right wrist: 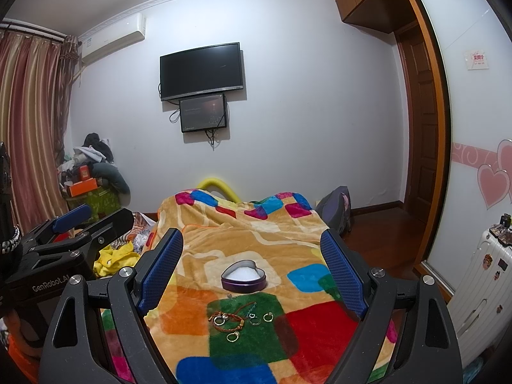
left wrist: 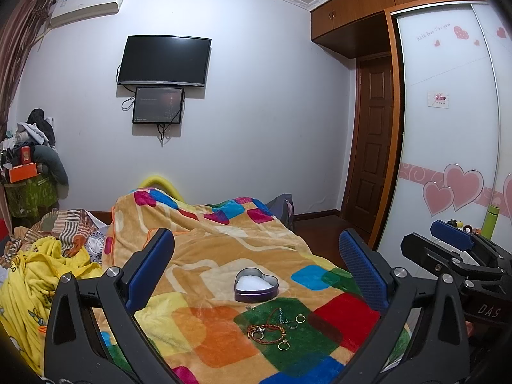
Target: Organize jewelry
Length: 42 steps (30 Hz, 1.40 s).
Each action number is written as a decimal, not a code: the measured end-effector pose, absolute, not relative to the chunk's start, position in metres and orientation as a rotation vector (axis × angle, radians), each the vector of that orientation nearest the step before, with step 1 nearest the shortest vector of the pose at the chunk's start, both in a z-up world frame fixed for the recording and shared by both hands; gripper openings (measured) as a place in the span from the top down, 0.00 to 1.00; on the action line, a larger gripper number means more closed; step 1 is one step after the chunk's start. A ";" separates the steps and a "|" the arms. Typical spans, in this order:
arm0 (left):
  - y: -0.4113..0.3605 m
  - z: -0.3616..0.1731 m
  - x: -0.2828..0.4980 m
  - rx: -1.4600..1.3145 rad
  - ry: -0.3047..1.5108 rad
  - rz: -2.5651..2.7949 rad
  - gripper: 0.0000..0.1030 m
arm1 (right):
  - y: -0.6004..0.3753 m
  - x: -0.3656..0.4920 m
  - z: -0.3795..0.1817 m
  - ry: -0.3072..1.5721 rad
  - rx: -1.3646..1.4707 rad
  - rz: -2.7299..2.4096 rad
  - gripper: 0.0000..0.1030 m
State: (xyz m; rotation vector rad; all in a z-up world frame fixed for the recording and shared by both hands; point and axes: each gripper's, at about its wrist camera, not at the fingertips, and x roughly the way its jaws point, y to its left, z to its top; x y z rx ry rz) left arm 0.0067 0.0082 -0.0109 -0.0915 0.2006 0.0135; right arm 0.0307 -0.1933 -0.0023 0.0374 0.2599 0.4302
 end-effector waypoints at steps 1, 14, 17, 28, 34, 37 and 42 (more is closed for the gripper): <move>0.008 -0.011 0.007 -0.091 0.201 0.014 0.00 | -0.193 0.031 -0.002 0.260 0.037 0.430 0.17; 0.007 -0.013 0.009 -0.094 0.206 0.010 0.00 | -0.193 0.031 -0.002 0.262 0.037 0.430 0.17; 0.006 -0.016 0.012 -0.096 0.213 0.006 0.00 | -0.192 0.032 -0.005 0.266 0.037 0.428 0.17; 0.018 -0.038 0.046 -0.127 0.309 0.005 0.00 | -0.188 0.052 -0.028 0.339 0.026 0.399 0.17; 0.029 -0.072 0.081 -0.120 0.435 0.016 0.06 | -0.190 0.076 -0.051 0.434 0.015 0.365 0.17; 0.032 -0.094 0.098 -0.106 0.513 0.013 0.13 | -0.189 0.087 -0.068 0.500 -0.001 0.353 0.17; 0.035 -0.130 0.118 -0.098 0.623 0.002 0.21 | -0.188 0.105 -0.090 0.609 -0.014 0.370 0.18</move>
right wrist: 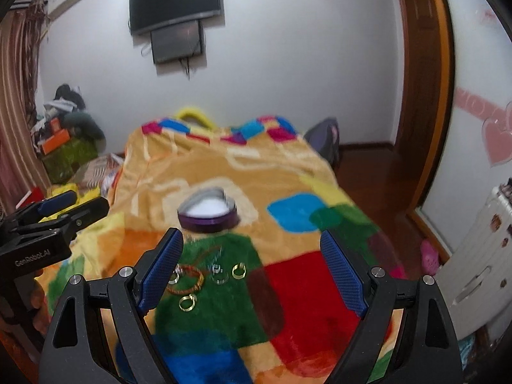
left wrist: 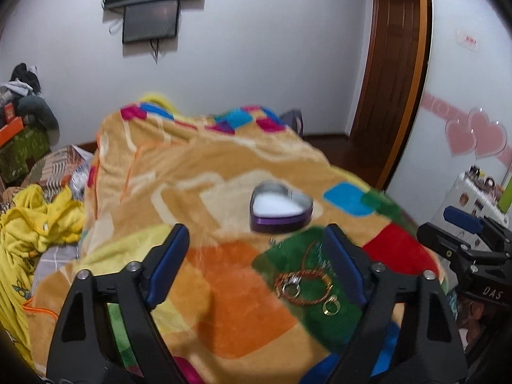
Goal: Organize jewelry
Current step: 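Lower the left tool to the jewelry and grasp a silver ring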
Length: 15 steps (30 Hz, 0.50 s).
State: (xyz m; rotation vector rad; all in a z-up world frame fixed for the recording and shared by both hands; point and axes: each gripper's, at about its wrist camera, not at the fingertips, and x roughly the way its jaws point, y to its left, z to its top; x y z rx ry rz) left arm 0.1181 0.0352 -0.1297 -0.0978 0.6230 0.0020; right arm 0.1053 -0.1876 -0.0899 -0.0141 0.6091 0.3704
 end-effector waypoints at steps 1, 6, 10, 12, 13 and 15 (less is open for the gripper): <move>0.036 -0.137 0.121 -0.096 0.646 -0.003 0.25 | -0.187 0.108 -0.095 0.629 -0.016 0.372 0.20; 0.037 -0.162 0.138 -0.083 0.732 -0.037 0.40 | -0.184 0.122 -0.114 0.711 -0.040 0.390 0.32; 0.041 -0.177 0.158 -0.111 0.794 -0.091 0.53 | -0.181 0.135 -0.129 0.769 -0.035 0.416 0.42; 0.042 -0.182 0.171 -0.121 0.824 -0.120 0.59 | -0.178 0.142 -0.137 0.796 -0.031 0.427 0.47; 0.042 -0.185 0.178 -0.125 0.838 -0.139 0.62 | -0.177 0.145 -0.142 0.812 -0.031 0.437 0.51; 0.041 -0.190 0.190 -0.134 0.867 -0.170 0.64 | -0.175 0.151 -0.149 0.837 -0.036 0.453 0.54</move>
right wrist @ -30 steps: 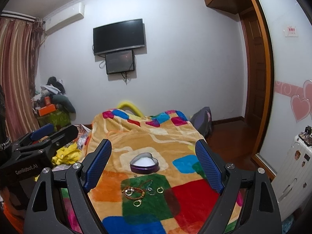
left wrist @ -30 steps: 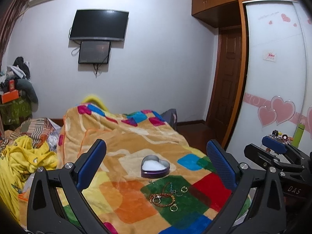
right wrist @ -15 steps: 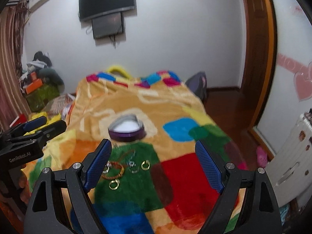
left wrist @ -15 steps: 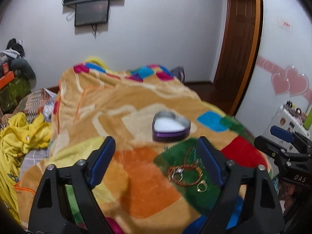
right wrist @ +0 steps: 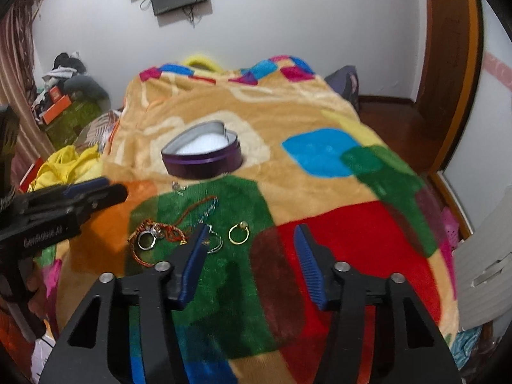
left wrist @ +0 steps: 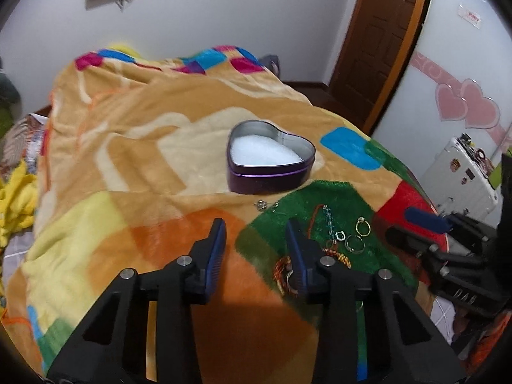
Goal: Organize jewelry
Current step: 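Lower the left tool to the jewelry and grasp a silver ring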
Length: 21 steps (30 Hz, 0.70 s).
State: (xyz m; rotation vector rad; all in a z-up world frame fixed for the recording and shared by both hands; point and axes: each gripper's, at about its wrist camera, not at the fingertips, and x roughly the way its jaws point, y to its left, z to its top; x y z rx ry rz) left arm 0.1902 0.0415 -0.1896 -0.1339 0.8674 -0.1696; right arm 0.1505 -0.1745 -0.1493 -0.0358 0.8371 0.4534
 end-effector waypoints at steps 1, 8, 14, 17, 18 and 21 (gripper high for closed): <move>0.042 -0.192 0.197 -0.136 0.885 -0.183 0.65 | -0.173 0.151 -0.152 0.845 -0.040 0.459 0.57; 0.041 -0.205 0.226 -0.135 0.971 -0.248 0.71 | -0.165 0.163 -0.171 0.907 -0.069 0.490 0.71; 0.036 -0.214 0.245 -0.095 1.004 -0.261 0.72 | -0.158 0.167 -0.175 0.904 -0.120 0.501 0.76; 0.036 -0.222 0.250 -0.105 1.018 -0.256 0.79 | -0.157 0.167 -0.178 0.899 -0.142 0.507 0.81; 0.036 -0.225 0.251 -0.113 1.024 -0.256 0.80 | -0.156 0.167 -0.178 0.898 -0.143 0.513 0.84; 0.037 -0.228 0.252 -0.126 1.022 -0.250 0.87 | -0.156 0.168 -0.178 0.895 -0.144 0.518 0.84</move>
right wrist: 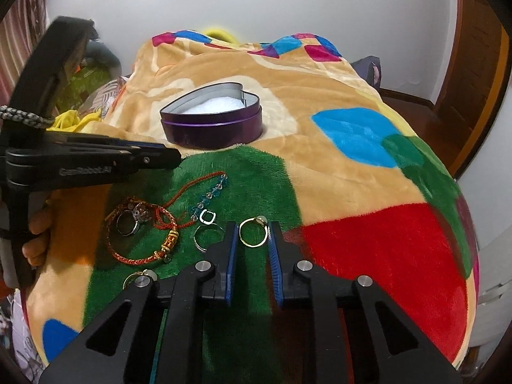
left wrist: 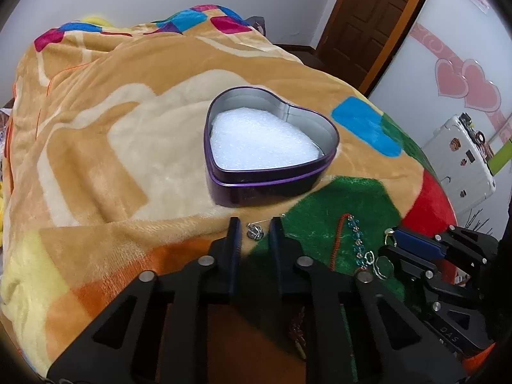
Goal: Organize jewelry
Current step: 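Lower the left tool to the jewelry and grasp a silver ring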
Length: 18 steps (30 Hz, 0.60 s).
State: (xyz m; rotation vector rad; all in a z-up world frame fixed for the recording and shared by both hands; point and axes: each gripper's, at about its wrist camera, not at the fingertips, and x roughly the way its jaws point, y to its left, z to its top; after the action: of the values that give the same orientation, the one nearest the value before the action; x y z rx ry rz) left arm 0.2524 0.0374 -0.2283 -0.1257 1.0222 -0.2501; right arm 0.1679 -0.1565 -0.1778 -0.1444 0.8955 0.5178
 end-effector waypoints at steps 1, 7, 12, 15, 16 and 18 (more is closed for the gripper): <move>0.038 -0.228 0.253 -0.130 1.020 -0.247 0.91 | -0.157 0.169 -0.178 0.895 -0.141 0.519 0.84; 0.041 -0.220 0.248 -0.133 0.992 -0.245 0.91 | -0.157 0.170 -0.172 0.891 -0.118 0.518 0.84; 0.041 -0.204 0.242 -0.135 0.949 -0.249 0.91 | -0.157 0.174 -0.160 0.865 -0.106 0.514 0.84; 0.041 -0.191 0.239 -0.127 0.919 -0.251 0.91 | -0.156 0.175 -0.151 0.841 -0.103 0.510 0.84; 0.042 -0.185 0.238 -0.124 0.904 -0.251 0.91 | -0.155 0.175 -0.147 0.827 -0.102 0.508 0.84; 0.040 -0.176 0.237 -0.119 0.881 -0.251 0.91 | -0.154 0.176 -0.141 0.808 -0.100 0.508 0.84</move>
State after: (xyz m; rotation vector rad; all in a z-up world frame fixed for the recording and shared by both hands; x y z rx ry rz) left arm 0.2370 0.0405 -0.1764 -0.1193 0.8813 -0.2508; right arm 0.1764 -0.1538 -0.1407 -0.1003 0.8075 0.5082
